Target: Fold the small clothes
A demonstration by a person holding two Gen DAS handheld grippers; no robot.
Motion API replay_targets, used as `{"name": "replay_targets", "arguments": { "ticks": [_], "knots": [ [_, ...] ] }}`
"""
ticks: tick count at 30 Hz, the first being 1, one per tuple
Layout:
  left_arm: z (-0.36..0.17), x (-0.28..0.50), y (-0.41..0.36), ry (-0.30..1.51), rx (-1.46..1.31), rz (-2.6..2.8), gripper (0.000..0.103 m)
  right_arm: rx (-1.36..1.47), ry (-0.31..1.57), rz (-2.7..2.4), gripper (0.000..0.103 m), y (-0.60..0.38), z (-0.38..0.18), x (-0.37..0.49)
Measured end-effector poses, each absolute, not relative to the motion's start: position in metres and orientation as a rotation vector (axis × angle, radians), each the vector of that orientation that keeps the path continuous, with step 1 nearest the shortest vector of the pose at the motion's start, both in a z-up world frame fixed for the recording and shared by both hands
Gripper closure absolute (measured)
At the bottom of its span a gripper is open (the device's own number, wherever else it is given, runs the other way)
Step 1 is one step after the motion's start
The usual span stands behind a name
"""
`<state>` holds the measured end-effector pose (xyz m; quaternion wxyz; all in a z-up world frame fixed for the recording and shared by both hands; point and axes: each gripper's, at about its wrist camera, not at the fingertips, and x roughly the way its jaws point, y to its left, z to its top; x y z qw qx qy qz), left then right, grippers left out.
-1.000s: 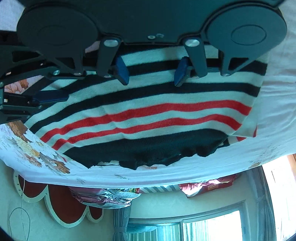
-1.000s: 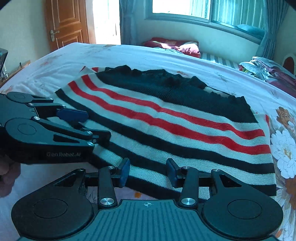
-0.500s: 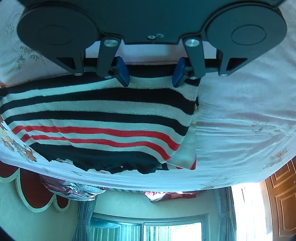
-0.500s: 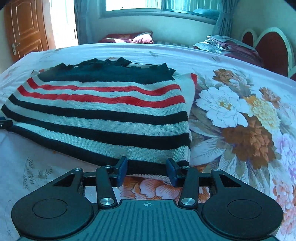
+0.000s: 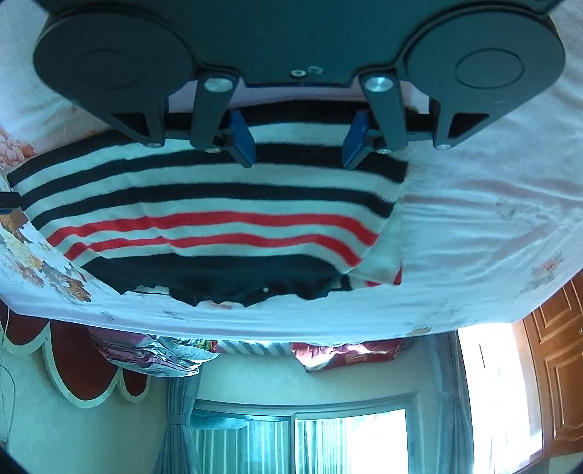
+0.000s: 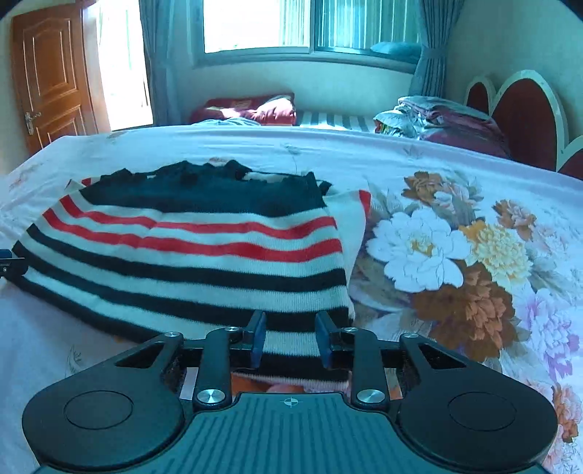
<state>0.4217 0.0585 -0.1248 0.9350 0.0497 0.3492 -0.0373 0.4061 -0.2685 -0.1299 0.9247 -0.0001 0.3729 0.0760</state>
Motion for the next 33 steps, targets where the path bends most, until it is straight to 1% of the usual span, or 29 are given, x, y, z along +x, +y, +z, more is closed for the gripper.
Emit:
{"name": "replay_targets", "arguments": {
  "ticks": [2,3,4,5,7,8,11,14,15,17,19,24,27,30,31,33],
  "knots": [
    [-0.129,0.433,0.05,0.733,0.11,-0.062,0.046,-0.022,0.811,0.128,0.079,-0.268,-0.137,0.419],
    [-0.134,0.439,0.051,0.767,0.1,-0.059,0.046,-0.03,0.856,0.117,0.079,-0.269,-0.146,0.425],
    [-0.146,0.448,0.053,0.832,0.1,-0.036,0.047,-0.027,0.91,0.117,0.082,-0.272,-0.157,0.429],
    [-0.156,0.451,0.058,0.873,0.091,-0.027,0.046,-0.013,0.903,0.126,0.082,-0.275,-0.161,0.428],
    [-0.155,0.446,0.067,0.848,0.055,-0.037,0.048,-0.015,0.906,0.133,0.082,-0.277,-0.159,0.425],
    [-0.151,0.445,0.068,0.833,0.062,-0.037,0.053,-0.018,0.898,0.134,0.082,-0.277,-0.155,0.424],
    [-0.136,0.452,0.075,0.75,0.09,-0.028,0.051,-0.016,0.798,0.119,0.082,-0.28,-0.14,0.423],
    [-0.134,0.479,0.087,0.778,0.055,-0.012,0.051,0.027,0.754,0.099,0.082,-0.286,-0.134,0.441],
    [-0.139,0.487,0.089,0.801,0.061,-0.006,0.051,0.026,0.751,0.104,0.082,-0.285,-0.134,0.447],
    [-0.15,0.495,0.09,0.826,0.072,-0.016,0.051,-0.007,0.844,0.093,0.082,-0.283,-0.151,0.463],
    [-0.153,0.493,0.081,0.818,0.132,-0.005,0.05,-0.039,0.846,0.086,0.082,-0.281,-0.161,0.465],
    [-0.154,0.49,0.078,0.805,0.131,0.015,0.05,-0.021,0.843,0.085,0.082,-0.286,-0.16,0.462],
    [-0.143,0.484,0.076,0.797,0.137,0.031,0.051,-0.023,0.762,0.035,0.082,-0.283,-0.145,0.449],
    [-0.126,0.466,0.066,0.735,0.107,0.029,0.049,0.038,0.694,0.092,0.082,-0.277,-0.127,0.428],
    [-0.123,0.46,0.059,0.722,0.099,0.013,0.048,0.028,0.685,0.127,0.082,-0.268,-0.124,0.422],
    [-0.122,0.451,0.039,0.711,0.112,-0.015,0.044,-0.008,0.689,0.191,0.082,-0.248,-0.123,0.414]
  ]
}}
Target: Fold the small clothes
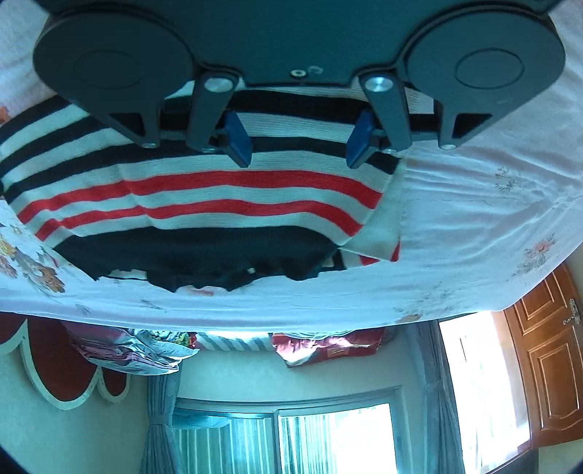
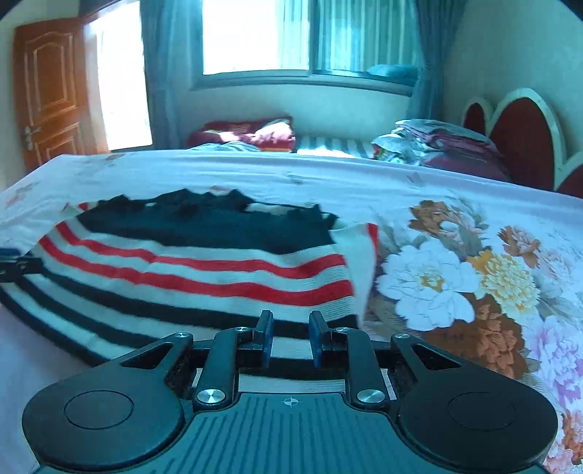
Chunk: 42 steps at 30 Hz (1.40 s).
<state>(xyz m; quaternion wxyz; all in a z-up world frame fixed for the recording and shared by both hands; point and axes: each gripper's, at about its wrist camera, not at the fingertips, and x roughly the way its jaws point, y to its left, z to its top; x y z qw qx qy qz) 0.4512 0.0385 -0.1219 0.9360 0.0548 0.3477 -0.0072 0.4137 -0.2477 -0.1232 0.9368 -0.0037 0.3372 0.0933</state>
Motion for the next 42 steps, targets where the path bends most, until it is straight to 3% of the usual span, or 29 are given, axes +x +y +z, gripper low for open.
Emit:
{"name": "replay_targets", "arguments": {
  "ticks": [12,16,18,27,36,38,42],
  "knots": [
    [-0.16,0.432,0.023,0.802,0.113,-0.042,0.04,-0.059,0.836,0.189,0.082,-0.246,-0.16,0.403],
    [-0.149,0.419,0.034,0.792,0.069,-0.012,0.046,-0.012,0.799,0.201,0.082,-0.252,-0.146,0.393],
    [-0.146,0.406,0.049,0.796,-0.005,0.002,0.063,0.016,0.774,0.227,0.083,-0.252,-0.139,0.386],
    [-0.17,0.382,0.148,0.724,-0.649,0.085,0.061,0.073,0.748,0.301,0.086,-0.224,-0.126,0.392],
    [-0.19,0.434,0.186,0.646,-0.92,0.074,0.057,0.143,0.809,0.324,0.088,-0.186,-0.124,0.458],
    [-0.192,0.444,0.189,0.642,-0.925,0.062,0.06,0.139,0.818,0.332,0.096,-0.175,-0.125,0.469],
    [-0.195,0.455,0.19,0.653,-0.893,0.05,0.076,0.109,0.827,0.337,0.096,-0.153,-0.131,0.484]
  ]
}}
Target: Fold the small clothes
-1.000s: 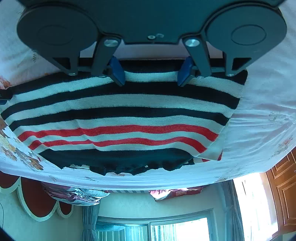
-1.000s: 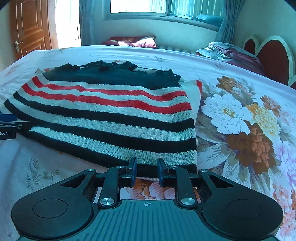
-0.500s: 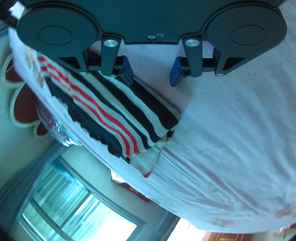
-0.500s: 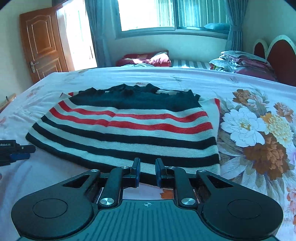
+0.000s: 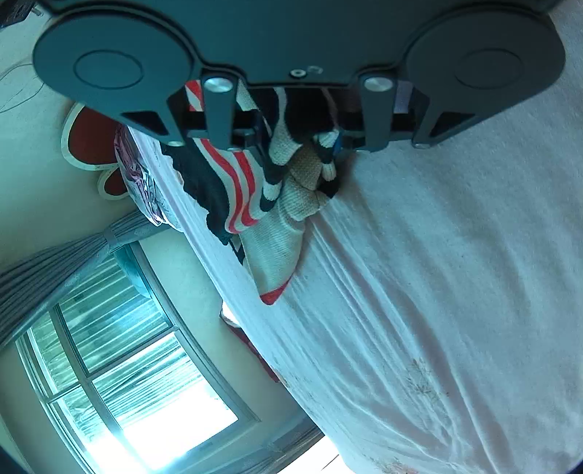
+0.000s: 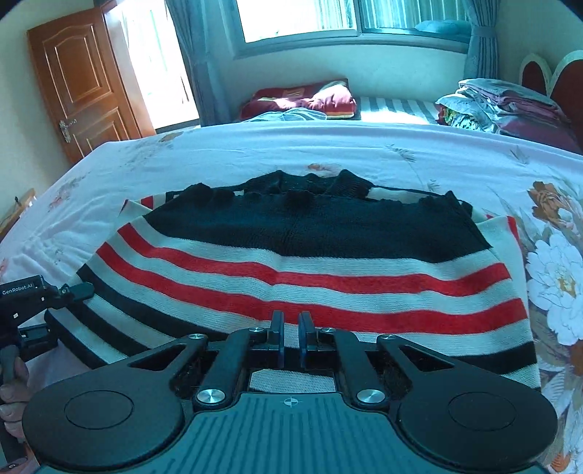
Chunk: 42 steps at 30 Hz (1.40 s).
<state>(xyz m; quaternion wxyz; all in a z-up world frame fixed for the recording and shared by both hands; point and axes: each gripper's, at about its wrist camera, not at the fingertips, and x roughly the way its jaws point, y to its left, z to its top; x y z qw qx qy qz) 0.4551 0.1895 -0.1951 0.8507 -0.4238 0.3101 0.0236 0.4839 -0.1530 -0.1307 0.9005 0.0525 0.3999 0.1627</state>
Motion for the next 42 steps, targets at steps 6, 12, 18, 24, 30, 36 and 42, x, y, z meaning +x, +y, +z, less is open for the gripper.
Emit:
{"name": "replay_targets", "arguments": {
  "ticks": [6,12,18,24,30,36,42],
  "knots": [
    [-0.172,0.441,0.19,0.573,-0.888,-0.01,0.084,0.098,0.81,0.349,0.096,-0.138,-0.135,0.496],
    [-0.194,0.452,0.197,0.663,-0.915,0.031,0.084,0.078,0.856,0.357,0.096,-0.137,-0.155,0.507],
    [-0.151,0.448,0.174,0.592,-0.843,0.007,0.086,0.131,0.844,0.401,0.096,-0.154,-0.152,0.506],
    [-0.069,0.456,0.091,0.553,-0.644,-0.116,0.09,0.251,0.73,0.384,0.096,-0.224,-0.124,0.484],
    [-0.041,0.466,-0.057,0.63,-0.366,-0.247,0.09,0.438,0.657,0.286,0.096,-0.34,-0.105,0.461],
    [-0.132,0.478,-0.19,1.029,-0.132,-0.442,0.067,0.604,0.731,0.232,0.076,-0.432,-0.112,0.446],
    [-0.084,0.445,-0.127,0.763,-0.223,-0.417,0.065,0.638,0.694,0.266,0.041,-0.461,-0.107,0.429]
  ]
}}
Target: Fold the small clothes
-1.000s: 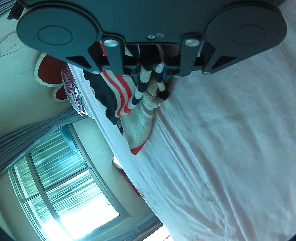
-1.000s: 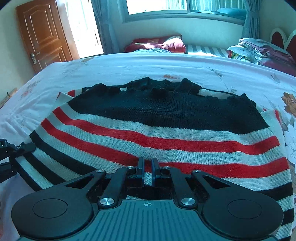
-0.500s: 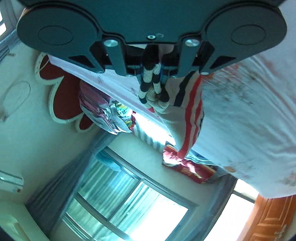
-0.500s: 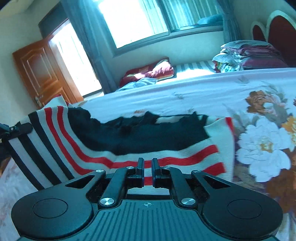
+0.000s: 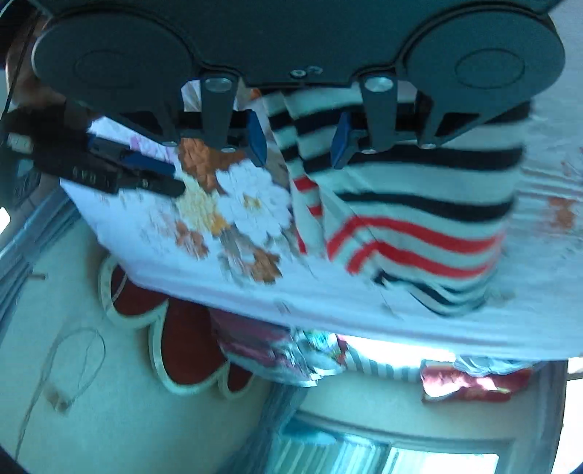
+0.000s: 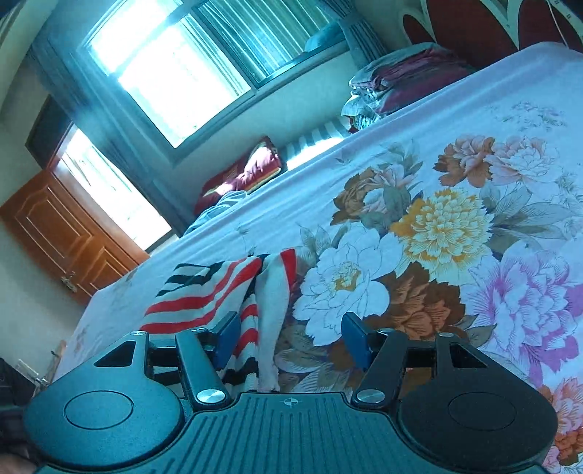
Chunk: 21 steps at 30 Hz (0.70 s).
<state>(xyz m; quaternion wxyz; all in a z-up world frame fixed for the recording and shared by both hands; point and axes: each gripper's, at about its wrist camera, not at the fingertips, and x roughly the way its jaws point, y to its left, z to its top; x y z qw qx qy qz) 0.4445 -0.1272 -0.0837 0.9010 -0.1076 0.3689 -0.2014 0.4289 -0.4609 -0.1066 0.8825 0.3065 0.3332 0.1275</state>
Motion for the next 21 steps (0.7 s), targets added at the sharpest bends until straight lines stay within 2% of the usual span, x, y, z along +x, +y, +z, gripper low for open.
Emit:
{"name": "replay_targets", "arguments": {
  "ticks": [3,8,15,19,20,21],
  "knots": [
    [-0.067,0.472,-0.083,0.725,-0.204,-0.262,0.066,0.686,0.715,0.362,0.041,-0.444,-0.11,0.444],
    [-0.087,0.506,-0.032,0.809,-0.299,-0.19,0.071,0.646,0.781,0.478,0.041,-0.388,-0.115,0.481],
    [-0.117,0.522,-0.034,0.854,-0.305,-0.25,0.068,0.583,0.905,0.447,0.041,-0.348,-0.151,0.518],
    [-0.132,0.532,-0.034,0.885,-0.297,-0.273,0.068,0.578,0.905,0.474,0.041,-0.336,-0.16,0.526],
    [-0.134,0.533,-0.033,0.885,-0.29,-0.286,0.068,0.561,0.901,0.47,0.046,-0.332,-0.161,0.528],
    [-0.134,0.534,-0.032,0.884,-0.281,-0.298,0.068,0.529,0.897,0.461,0.055,-0.326,-0.161,0.53]
  ]
}}
